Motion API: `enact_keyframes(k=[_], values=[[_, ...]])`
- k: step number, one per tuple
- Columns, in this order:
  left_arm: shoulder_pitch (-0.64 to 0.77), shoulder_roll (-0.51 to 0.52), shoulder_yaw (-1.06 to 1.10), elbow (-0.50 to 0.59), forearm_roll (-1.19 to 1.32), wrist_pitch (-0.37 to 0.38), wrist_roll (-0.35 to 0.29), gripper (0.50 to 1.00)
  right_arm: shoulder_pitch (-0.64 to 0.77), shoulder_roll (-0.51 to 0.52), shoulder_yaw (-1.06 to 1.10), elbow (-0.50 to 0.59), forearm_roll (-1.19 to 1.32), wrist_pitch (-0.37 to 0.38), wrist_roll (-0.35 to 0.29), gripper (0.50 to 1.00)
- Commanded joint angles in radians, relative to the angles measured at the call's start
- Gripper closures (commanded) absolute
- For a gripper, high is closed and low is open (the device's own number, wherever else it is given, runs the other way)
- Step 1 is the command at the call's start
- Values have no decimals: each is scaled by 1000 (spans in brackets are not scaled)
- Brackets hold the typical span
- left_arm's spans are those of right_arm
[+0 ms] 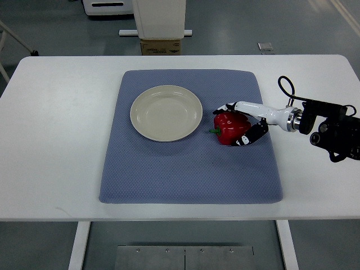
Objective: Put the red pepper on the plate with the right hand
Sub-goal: 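Close the right hand fingers around the red bell pepper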
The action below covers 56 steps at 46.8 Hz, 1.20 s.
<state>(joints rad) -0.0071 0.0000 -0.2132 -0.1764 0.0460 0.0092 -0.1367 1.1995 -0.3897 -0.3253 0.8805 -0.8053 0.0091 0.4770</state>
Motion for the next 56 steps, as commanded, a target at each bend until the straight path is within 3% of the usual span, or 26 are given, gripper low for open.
enact_keyframes(k=[1, 6, 11, 26, 31, 41, 56], values=[[1, 0, 0, 0, 0, 0, 0, 500, 0, 0, -5, -2, 0, 0, 0, 626], [1, 0, 0, 0, 0, 0, 0, 500, 0, 0, -20, -9, 0, 0, 0, 634], [1, 0, 0, 0, 0, 0, 0, 500, 0, -1, -21, -12, 0, 0, 0, 678], [1, 0, 0, 0, 0, 0, -1, 500, 3, -5, -21, -18, 0, 0, 0, 946], [1, 0, 0, 0, 0, 0, 0, 500, 11, -6, -20, -18, 2, 0, 0, 1000], [-1, 0, 0, 0, 0, 0, 0, 500, 34, -9, -11, -20, 3, 0, -3, 1000], [1, 0, 0, 0, 0, 0, 0, 500, 63, 28, 26, -44, 14, 2, -72, 1000]])
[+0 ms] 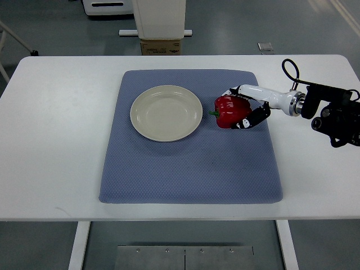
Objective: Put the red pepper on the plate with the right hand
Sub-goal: 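Lift the pepper with the right hand and carry it over the plate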
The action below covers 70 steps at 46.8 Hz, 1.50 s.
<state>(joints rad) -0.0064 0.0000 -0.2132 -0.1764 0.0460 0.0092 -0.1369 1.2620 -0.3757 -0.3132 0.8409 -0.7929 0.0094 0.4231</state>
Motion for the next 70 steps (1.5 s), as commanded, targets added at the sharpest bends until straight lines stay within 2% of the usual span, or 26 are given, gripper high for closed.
enact_keyframes(k=[1, 13, 22, 32, 44, 59, 70], values=[[0, 0, 0, 0, 0, 0, 0, 500, 0, 17, 22, -6, 3, 1, -26, 1000], [0, 0, 0, 0, 0, 0, 0, 500, -1, 78, 121, -11, 35, 1, -164, 1000], [0, 0, 0, 0, 0, 0, -1, 500, 2, 147, 161, -13, 40, 1, -228, 1000], [0, 0, 0, 0, 0, 0, 0, 500, 25, 236, 163, -26, 40, 0, -271, 1000], [0, 0, 0, 0, 0, 0, 0, 500, 27, 373, 224, -128, 40, 0, -330, 1000], [0, 0, 0, 0, 0, 0, 0, 500, 22, 376, 252, -157, 40, -2, -383, 1000], [-1, 0, 0, 0, 0, 0, 0, 500, 13, 376, 267, -146, 40, 0, -386, 1000]])
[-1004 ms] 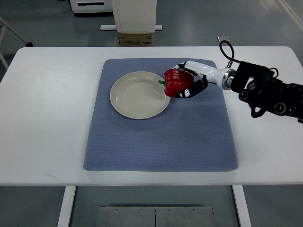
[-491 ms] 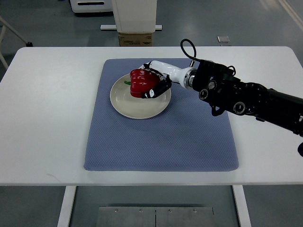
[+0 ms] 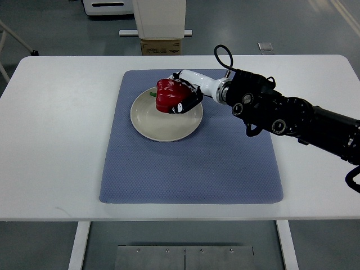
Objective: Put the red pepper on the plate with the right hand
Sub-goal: 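Lift the pepper with the right hand and carry it over the plate, then lower the pepper onto the plate center and open the right hand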
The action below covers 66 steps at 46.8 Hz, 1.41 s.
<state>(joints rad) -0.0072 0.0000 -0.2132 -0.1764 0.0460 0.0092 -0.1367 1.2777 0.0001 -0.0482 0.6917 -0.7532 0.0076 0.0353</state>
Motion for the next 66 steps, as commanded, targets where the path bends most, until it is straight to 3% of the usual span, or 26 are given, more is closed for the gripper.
enact_keyframes(k=[1, 15, 33, 35, 40, 48, 58, 66], values=[[1, 0, 0, 0, 0, 0, 0, 500, -3, 0, 2, 5, 0, 2, 3, 1000], [0, 0, 0, 0, 0, 0, 0, 500, -21, 0, 4, 63, 0, 2, 28, 1000], [1, 0, 0, 0, 0, 0, 0, 500, -37, 0, 4, 61, 0, 2, 20, 1000], [1, 0, 0, 0, 0, 0, 0, 500, -41, 0, 4, 61, 0, 2, 18, 969], [1, 0, 0, 0, 0, 0, 0, 500, -47, 0, 4, 61, 0, 2, 3, 929], [1, 0, 0, 0, 0, 0, 0, 500, -49, 0, 5, 58, 0, -3, -31, 929], [1, 0, 0, 0, 0, 0, 0, 500, -64, 0, 5, 57, 20, -63, -72, 929], [1, 0, 0, 0, 0, 0, 0, 500, -66, 0, 5, 57, 23, -63, -74, 919]])
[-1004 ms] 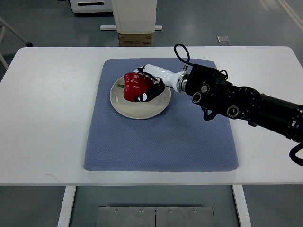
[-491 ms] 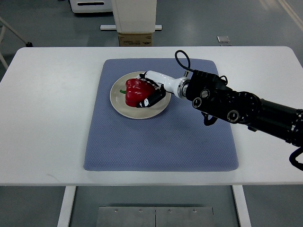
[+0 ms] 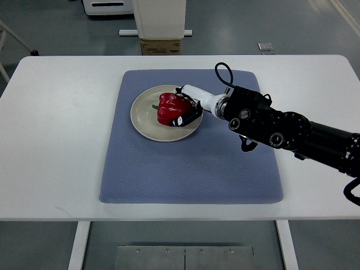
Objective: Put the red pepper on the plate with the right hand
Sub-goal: 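Lower the pepper onto the plate center and open the right hand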
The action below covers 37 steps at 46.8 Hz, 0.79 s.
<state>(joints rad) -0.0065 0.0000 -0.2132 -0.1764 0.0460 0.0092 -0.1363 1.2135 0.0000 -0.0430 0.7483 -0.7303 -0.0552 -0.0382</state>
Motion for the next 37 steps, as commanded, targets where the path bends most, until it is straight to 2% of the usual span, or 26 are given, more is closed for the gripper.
enact_keyframes(k=[1, 5, 9, 13, 14, 37], values=[[0, 0, 0, 0, 0, 0, 0, 500, -2, 0, 0, 0, 0, 0, 0, 906], [0, 0, 0, 0, 0, 0, 0, 500, -3, 0, 0, 2, 0, 0, 4, 796], [0, 0, 0, 0, 0, 0, 0, 500, -3, 0, 0, 0, 5, 0, 11, 635], [0, 0, 0, 0, 0, 0, 0, 500, -2, 0, 2, 0, 12, 0, 15, 528], [0, 0, 0, 0, 0, 0, -2, 500, -2, 0, 2, 0, 14, 0, 17, 515], [0, 0, 0, 0, 0, 0, 0, 500, 11, 0, 106, -7, 28, 0, 15, 505]])
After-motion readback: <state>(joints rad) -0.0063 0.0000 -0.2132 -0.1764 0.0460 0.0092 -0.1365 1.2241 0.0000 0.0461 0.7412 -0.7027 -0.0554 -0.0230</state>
